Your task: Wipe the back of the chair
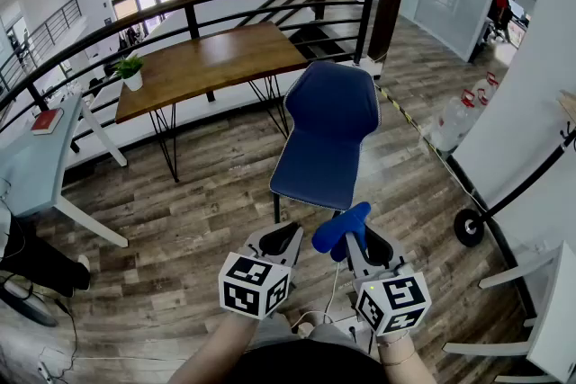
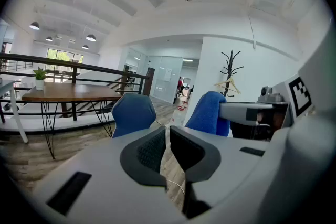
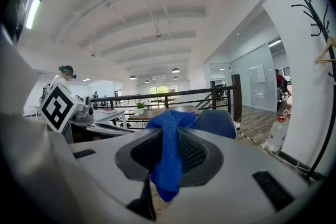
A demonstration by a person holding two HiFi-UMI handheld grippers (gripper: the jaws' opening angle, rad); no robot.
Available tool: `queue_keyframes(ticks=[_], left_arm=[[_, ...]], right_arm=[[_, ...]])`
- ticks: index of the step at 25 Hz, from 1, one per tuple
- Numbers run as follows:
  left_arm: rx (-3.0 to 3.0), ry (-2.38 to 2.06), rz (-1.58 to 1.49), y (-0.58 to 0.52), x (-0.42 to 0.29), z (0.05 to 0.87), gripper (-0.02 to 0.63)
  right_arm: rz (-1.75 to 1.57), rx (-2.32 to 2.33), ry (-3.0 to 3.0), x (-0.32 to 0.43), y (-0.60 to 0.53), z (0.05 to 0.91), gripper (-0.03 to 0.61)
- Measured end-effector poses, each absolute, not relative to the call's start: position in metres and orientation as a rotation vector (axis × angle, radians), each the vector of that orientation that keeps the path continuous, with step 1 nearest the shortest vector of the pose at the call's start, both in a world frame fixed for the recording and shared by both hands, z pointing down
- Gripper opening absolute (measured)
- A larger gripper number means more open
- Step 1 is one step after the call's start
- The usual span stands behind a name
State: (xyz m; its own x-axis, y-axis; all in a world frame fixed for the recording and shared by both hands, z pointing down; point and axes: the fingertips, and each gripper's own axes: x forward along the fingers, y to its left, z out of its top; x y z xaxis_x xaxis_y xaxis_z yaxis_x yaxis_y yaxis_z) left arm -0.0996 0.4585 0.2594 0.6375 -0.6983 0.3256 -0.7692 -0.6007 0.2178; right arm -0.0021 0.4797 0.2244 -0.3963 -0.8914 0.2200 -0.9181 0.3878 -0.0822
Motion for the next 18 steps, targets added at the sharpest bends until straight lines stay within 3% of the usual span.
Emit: queue_keyframes(ticks=[18], left_arm=[[2.486,-1.201,0.25,0.461,-0.083,0.268,0.037]], right_arm=[[0.357,1.651,-2.537,0.024,0.485,0.233,0.081]])
